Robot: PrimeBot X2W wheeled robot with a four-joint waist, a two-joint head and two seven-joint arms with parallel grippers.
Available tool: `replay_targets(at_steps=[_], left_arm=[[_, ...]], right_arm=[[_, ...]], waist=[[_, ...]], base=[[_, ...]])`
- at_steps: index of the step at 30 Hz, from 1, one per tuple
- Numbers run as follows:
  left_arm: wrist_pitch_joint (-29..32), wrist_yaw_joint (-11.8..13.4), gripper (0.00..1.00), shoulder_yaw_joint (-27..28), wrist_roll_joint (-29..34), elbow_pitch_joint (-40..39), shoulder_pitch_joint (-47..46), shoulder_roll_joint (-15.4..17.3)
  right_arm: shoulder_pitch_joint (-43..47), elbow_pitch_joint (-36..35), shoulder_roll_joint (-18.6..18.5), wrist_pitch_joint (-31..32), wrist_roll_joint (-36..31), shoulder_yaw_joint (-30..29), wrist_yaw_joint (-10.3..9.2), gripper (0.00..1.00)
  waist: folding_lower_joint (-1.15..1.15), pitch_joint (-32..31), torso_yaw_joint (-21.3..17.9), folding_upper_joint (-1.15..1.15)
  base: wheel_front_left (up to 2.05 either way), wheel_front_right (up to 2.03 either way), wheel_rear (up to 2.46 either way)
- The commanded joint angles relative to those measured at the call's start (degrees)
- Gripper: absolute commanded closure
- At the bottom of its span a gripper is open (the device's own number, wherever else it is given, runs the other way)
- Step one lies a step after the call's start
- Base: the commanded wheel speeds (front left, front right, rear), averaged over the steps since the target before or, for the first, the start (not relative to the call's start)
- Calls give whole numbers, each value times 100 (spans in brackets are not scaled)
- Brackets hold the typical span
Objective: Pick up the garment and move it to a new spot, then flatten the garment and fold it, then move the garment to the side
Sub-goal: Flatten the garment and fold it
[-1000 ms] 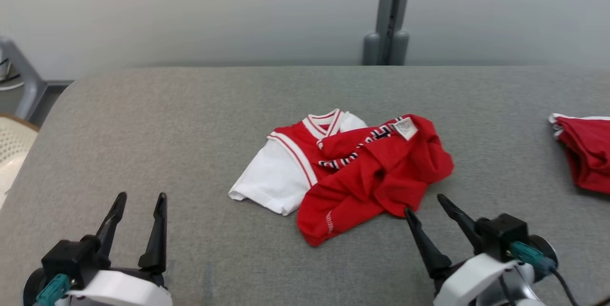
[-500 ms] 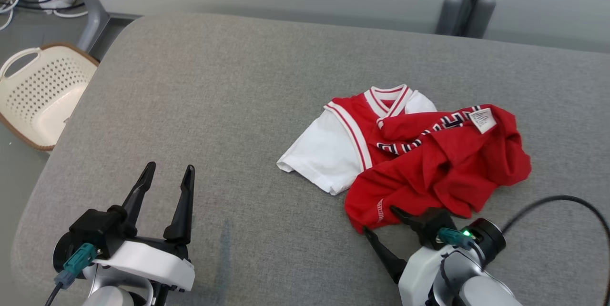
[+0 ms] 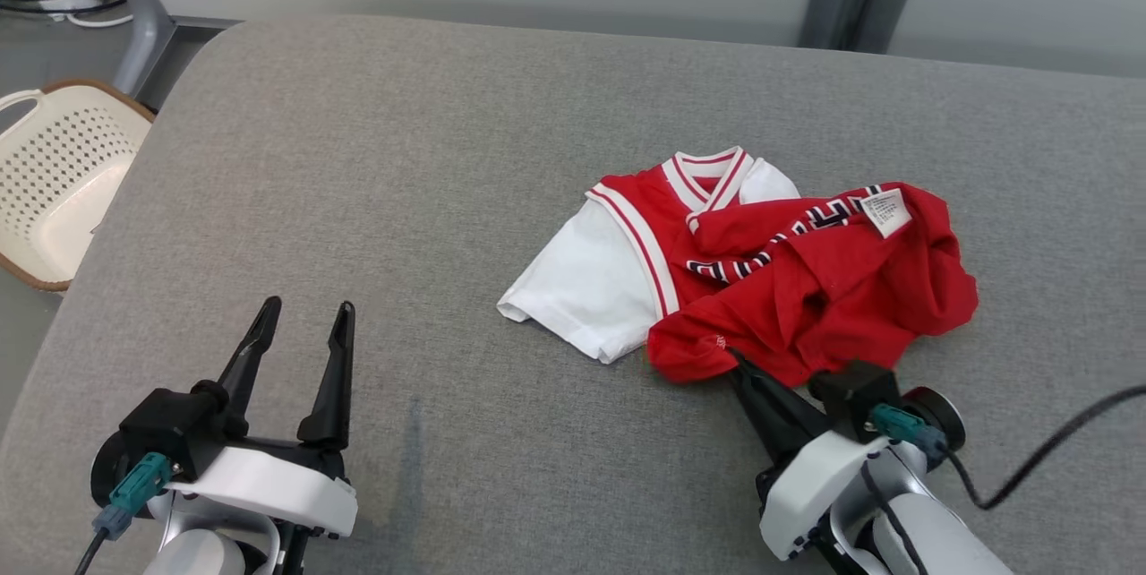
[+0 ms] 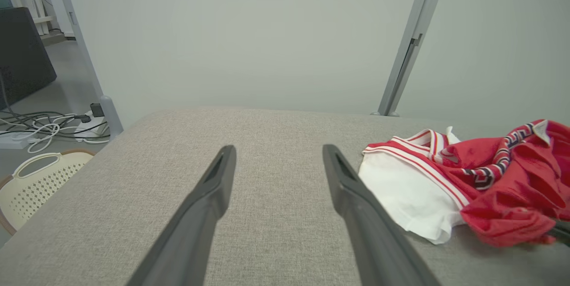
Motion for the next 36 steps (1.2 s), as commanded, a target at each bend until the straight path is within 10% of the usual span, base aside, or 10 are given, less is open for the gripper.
replay_targets(at_steps=[1,16,24,33,34,35,36], left_arm=[[-17,34,0,34,30,-7,-33,40],[40,208,0,176,16,-262,138,242],[110,268,0,158,43,-416,77,291],[105,302,0,153,29,-433,47,300],[100,306,0,157,30,-440,50,300],[92,326,0,165,33,-449,56,301],[82,345,0,174,39,-460,65,301]], right_arm=[[186,-162,-7,-97,20,-173,-2,100],[1555,-2440,330,96,-198,-3184,-2,100],[1582,-1714,392,286,289,-4353,-1,100],[1089,-400,394,67,584,-4328,-1,100],[1046,-357,394,33,622,-4266,-1,61],[1036,-350,393,-7,592,-4215,-1,1],[1020,-367,392,-45,607,-4180,-1,0]], waist=[[0,-48,-133,0],[0,-24,-849,0],[0,127,-918,0],[0,204,-928,0],[0,202,-932,0],[0,199,-937,0],[0,193,-944,0]], base=[[0,0,0],[0,0,0],[0,0,0],[0,0,0],[0,0,0],[0,0,0],[0,0,0]])
